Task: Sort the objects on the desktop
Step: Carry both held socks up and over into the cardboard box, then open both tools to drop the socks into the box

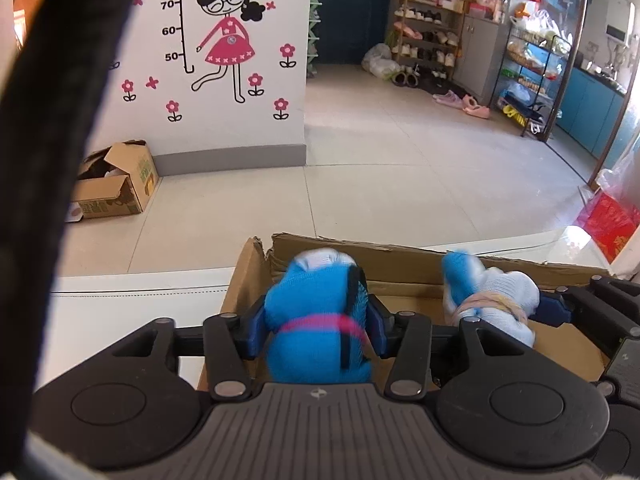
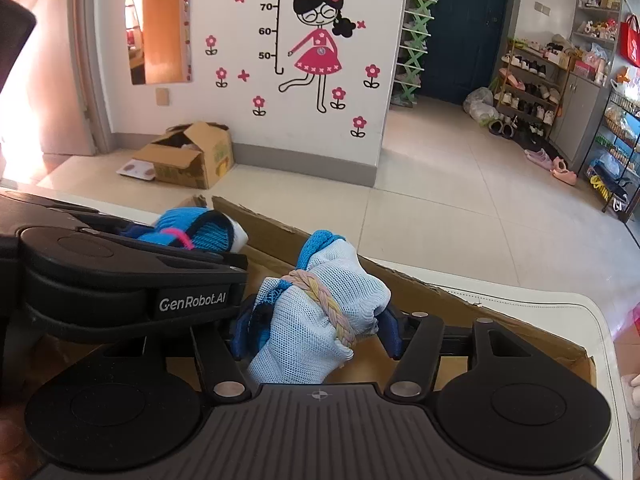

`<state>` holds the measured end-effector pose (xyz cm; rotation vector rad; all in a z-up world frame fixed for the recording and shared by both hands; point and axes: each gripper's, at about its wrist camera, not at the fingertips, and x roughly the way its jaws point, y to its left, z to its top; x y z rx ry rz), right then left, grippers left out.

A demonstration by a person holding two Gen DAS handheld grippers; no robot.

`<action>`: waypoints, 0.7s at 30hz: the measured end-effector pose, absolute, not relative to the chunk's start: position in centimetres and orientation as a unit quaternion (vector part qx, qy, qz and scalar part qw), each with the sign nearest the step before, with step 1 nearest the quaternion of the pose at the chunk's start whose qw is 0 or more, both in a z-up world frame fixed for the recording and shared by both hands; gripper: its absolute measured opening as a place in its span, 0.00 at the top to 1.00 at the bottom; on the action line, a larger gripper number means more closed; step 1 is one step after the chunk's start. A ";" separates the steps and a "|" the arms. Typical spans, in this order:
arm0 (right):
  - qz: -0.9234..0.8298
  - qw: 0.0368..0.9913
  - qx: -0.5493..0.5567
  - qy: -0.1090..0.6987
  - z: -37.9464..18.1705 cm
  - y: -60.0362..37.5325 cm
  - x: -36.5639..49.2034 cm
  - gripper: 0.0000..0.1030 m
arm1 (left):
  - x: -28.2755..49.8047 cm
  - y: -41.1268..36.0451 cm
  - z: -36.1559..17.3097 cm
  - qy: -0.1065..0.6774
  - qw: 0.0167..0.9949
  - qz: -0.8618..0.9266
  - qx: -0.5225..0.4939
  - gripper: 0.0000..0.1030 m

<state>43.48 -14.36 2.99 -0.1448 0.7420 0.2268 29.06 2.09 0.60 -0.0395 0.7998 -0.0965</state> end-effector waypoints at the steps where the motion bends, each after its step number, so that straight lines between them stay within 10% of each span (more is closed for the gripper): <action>1: 0.109 0.923 -0.072 0.362 2.9 -14.3 43.6 0.32 | 29.1 2.0 0.7 0.384 0.922 -0.041 -0.015 0.51; 9: 0.099 0.928 -0.073 0.353 3.5 -14.9 43.4 0.17 | 29.2 -0.2 2.1 0.352 0.935 -0.028 0.019 0.19; 21: 0.100 0.938 -0.069 0.324 9.1 -16.8 38.1 0.16 | 23.4 1.9 6.3 0.322 0.947 -0.017 0.000 0.03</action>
